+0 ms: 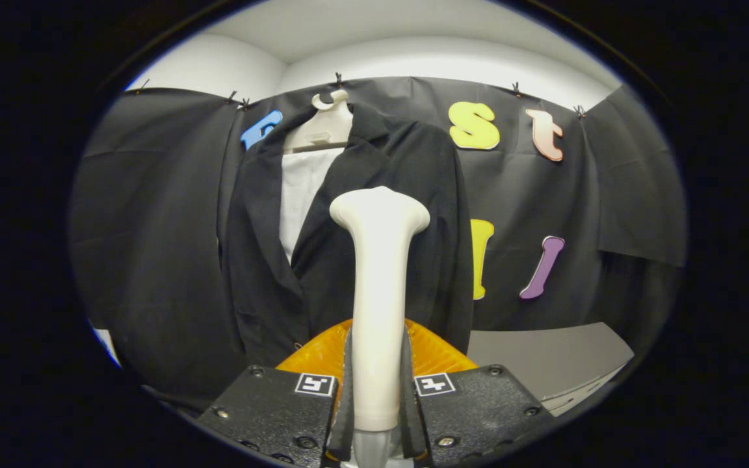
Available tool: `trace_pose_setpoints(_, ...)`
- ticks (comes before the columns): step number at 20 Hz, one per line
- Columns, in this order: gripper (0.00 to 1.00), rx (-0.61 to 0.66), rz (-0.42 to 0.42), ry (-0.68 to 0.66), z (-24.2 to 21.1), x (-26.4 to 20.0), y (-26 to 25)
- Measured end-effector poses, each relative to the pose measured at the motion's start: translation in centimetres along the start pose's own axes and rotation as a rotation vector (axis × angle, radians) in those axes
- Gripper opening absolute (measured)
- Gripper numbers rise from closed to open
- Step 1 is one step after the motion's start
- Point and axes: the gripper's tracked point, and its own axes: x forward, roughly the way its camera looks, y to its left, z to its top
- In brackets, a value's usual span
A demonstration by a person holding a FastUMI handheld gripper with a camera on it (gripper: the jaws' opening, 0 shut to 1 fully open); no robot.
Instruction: Iron the clothes twice with a garment steamer, once on the left side and once on the right side.
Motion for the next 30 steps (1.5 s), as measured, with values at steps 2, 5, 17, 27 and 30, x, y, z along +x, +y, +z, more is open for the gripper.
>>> trace_pose_setpoints(2,0.32,-0.005,0.002,0.014,-0.9,-0.5,0.0)
trace_pose_setpoints(5,0.32,-0.006,0.009,0.043,-2.4,-0.9,0.0)
trace_pose_setpoints(17,0.31,-0.03,0.026,0.164,-8.5,-2.4,0.1)
trace_pose_setpoints(27,0.31,-0.034,0.047,0.253,-13.1,-3.2,0.8)
trace_pose_setpoints(30,0.31,-0.04,0.049,0.273,-14.1,-3.2,0.7)
